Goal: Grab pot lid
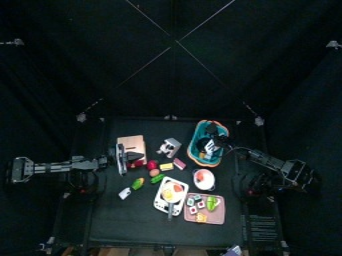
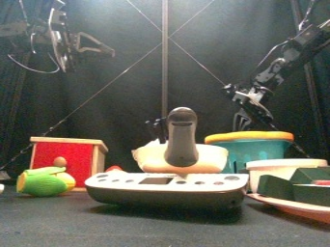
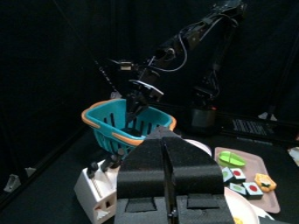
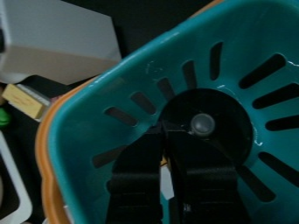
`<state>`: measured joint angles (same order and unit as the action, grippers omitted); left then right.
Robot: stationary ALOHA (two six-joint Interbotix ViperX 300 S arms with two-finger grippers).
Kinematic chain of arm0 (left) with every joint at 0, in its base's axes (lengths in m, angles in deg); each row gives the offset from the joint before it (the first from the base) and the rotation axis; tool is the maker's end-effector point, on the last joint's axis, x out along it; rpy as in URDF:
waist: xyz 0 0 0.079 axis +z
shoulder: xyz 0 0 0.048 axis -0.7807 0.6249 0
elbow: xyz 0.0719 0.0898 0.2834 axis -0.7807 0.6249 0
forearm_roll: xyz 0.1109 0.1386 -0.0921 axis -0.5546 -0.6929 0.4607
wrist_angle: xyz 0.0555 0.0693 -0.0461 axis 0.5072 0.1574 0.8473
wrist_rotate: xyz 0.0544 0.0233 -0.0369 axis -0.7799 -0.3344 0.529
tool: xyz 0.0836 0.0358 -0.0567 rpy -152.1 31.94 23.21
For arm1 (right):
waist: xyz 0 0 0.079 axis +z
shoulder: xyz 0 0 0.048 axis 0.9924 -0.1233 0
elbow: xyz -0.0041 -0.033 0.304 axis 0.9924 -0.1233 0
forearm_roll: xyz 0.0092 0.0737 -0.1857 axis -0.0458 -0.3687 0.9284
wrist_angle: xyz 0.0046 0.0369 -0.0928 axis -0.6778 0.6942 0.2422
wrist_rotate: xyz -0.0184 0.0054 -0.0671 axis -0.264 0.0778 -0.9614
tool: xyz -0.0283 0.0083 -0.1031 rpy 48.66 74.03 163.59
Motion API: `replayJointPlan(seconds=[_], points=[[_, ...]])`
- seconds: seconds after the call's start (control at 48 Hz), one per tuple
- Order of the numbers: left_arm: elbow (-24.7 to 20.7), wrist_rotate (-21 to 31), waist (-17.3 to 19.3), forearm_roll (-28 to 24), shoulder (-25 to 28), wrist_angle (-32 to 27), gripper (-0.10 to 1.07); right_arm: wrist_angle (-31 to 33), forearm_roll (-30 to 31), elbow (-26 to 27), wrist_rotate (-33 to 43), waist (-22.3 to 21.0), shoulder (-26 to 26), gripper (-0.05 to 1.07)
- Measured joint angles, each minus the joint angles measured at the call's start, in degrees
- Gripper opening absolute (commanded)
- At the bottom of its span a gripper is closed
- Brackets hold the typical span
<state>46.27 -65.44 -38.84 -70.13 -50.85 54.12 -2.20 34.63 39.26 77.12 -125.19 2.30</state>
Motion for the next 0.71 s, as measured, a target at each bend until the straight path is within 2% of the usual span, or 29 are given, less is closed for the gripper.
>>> replayJointPlan(seconds=[0.188, 0.312, 0.708], points=[[0.09, -0.09, 0.09, 0.00, 0.00, 0.00, 0.09, 0.00, 1.58, 0.00, -0.09, -1.41, -2.99, 0.64], [0.18, -0.09, 0.09, 0.00, 0.00, 0.00, 0.09, 0.18, 2.29, 0.00, 0.00, -1.41, -4.92, 0.76], [1.14, 0.09, 0.09, 0.00, -0.62, 0.00, 0.09, 1.58, 5.10, 2.20, 0.09, -1.49, -8.26, 0.79]])
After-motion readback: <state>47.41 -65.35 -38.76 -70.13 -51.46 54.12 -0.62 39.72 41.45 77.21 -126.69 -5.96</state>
